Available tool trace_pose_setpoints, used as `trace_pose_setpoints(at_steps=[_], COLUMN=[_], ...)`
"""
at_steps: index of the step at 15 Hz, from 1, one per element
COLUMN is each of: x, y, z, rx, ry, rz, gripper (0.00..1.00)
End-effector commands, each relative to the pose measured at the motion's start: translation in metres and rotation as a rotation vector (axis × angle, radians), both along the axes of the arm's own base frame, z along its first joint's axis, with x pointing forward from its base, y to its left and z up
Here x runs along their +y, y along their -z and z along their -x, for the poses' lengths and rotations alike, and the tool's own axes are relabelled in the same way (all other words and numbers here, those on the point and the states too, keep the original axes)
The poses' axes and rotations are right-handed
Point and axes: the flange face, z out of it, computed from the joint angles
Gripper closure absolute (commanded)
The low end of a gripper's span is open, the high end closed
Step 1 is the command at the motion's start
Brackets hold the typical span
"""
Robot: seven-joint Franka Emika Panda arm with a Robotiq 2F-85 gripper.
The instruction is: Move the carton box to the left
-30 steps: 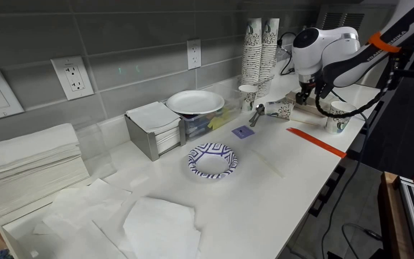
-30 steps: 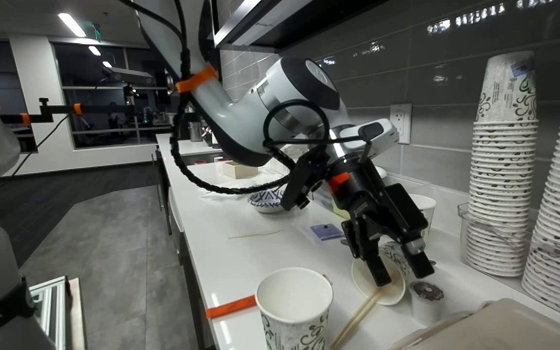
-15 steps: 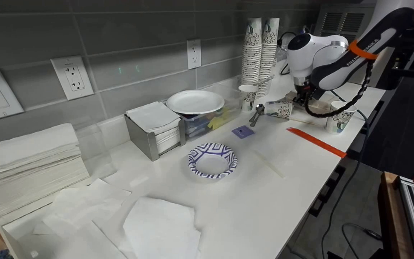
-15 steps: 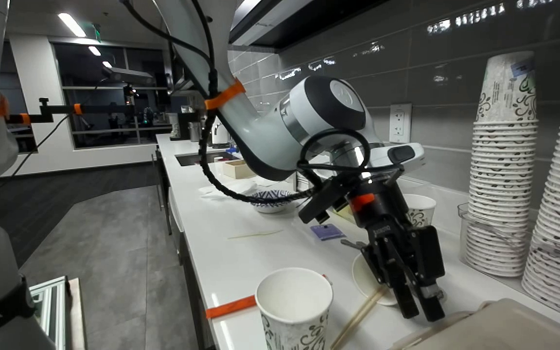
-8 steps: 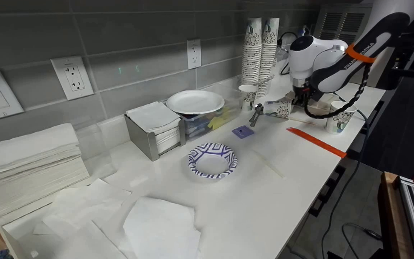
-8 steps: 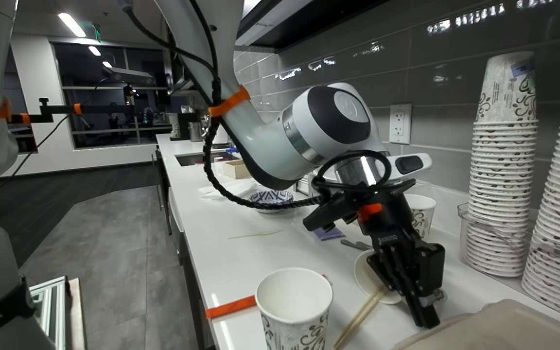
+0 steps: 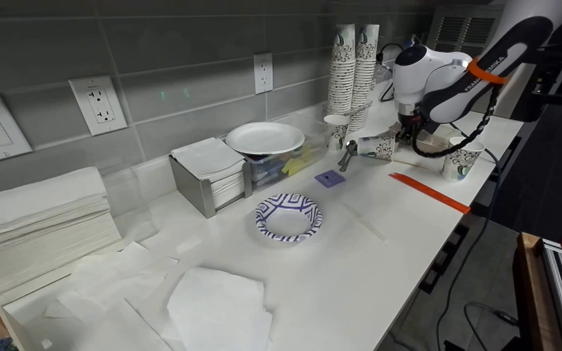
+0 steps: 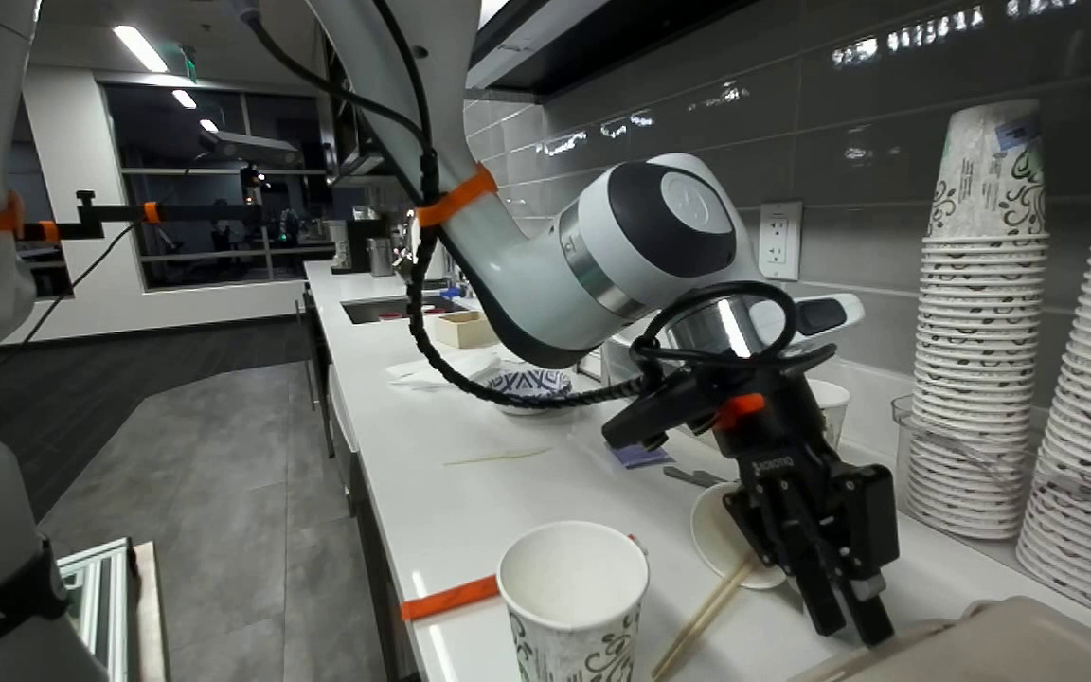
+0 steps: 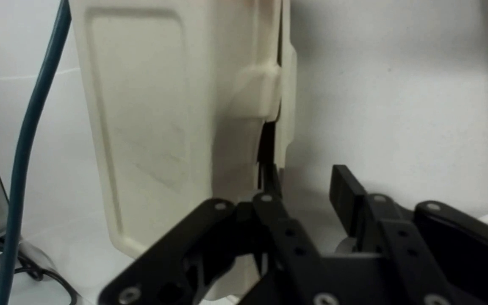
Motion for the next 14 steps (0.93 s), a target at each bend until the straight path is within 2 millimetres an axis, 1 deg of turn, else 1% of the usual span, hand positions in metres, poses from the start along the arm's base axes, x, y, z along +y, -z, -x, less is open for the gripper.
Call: trace_pose_setpoints(at_steps=[1, 3, 4, 7, 8, 9, 12, 13, 14], x=[-0.001, -0.003, -0.005, -0.012, -0.014, -0.016, -0.019, -0.021, -0.022], y=[-0.004, -0.003, -0.002, 0.0, 0.0, 0.0, 0.002, 0.004, 0.006], z=[-0.004, -0.005, -0.005, -0.002, -0.001, 0.0, 0.003, 0.004, 0.005], rx=[-0.009, -0.006, -0.005, 0.003, 0.003, 0.006, 0.014, 0.017, 0.019], ry=[-0.018, -0.018, -0.015, -0.004, -0.003, 0.001, 0.007, 0.008, 0.011], rz=[-0.013, -0.015, -0.018, -0.018, -0.018, -0.019, -0.025, -0.026, -0.027], gripper=[0.61, 0.62, 0.65, 0.68, 0.66, 0.69, 0.65, 0.67, 0.66])
